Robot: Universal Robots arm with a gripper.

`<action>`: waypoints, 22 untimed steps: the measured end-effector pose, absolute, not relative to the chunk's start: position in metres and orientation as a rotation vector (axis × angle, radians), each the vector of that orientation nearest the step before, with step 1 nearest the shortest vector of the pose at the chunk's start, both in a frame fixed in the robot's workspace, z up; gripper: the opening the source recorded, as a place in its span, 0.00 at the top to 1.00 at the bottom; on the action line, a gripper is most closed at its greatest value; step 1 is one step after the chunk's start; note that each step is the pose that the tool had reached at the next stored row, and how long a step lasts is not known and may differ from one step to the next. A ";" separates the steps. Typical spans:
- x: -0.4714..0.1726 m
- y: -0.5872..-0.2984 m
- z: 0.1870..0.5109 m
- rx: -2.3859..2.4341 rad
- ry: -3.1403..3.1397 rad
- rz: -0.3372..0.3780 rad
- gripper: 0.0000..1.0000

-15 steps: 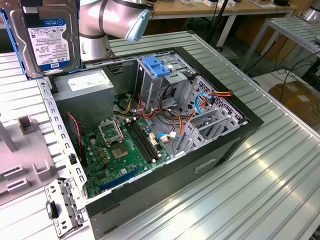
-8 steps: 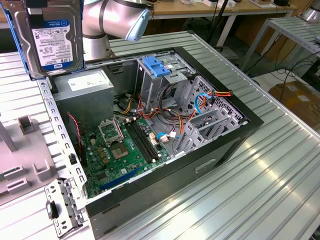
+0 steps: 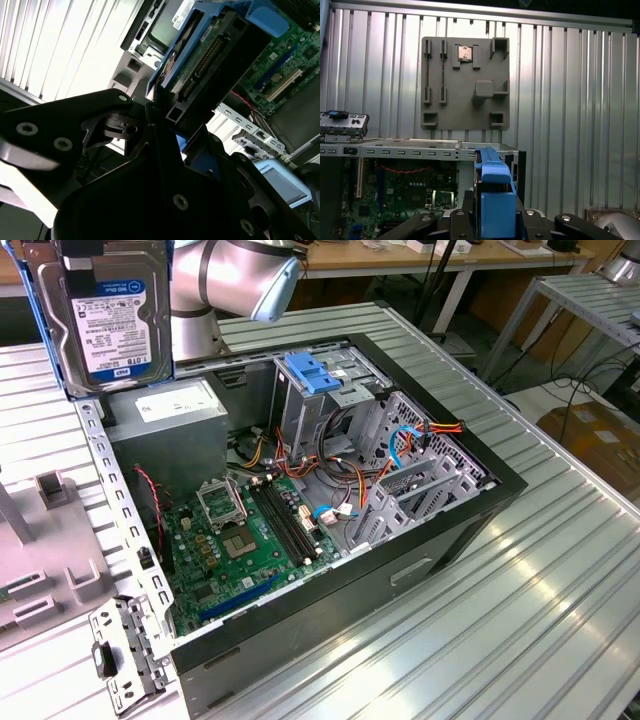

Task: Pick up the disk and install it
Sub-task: 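Pick up the disk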

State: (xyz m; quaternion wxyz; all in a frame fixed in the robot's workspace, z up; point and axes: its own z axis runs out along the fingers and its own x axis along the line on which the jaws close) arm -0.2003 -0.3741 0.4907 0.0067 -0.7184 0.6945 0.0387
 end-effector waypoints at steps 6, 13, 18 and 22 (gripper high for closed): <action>-0.198 -0.375 0.490 -2.248 2.173 0.120 0.63; -0.196 -0.375 0.490 -2.249 2.174 0.119 0.63; -0.195 -0.375 0.490 -2.249 2.174 0.118 0.63; -0.194 -0.375 0.490 -2.249 2.174 0.118 0.63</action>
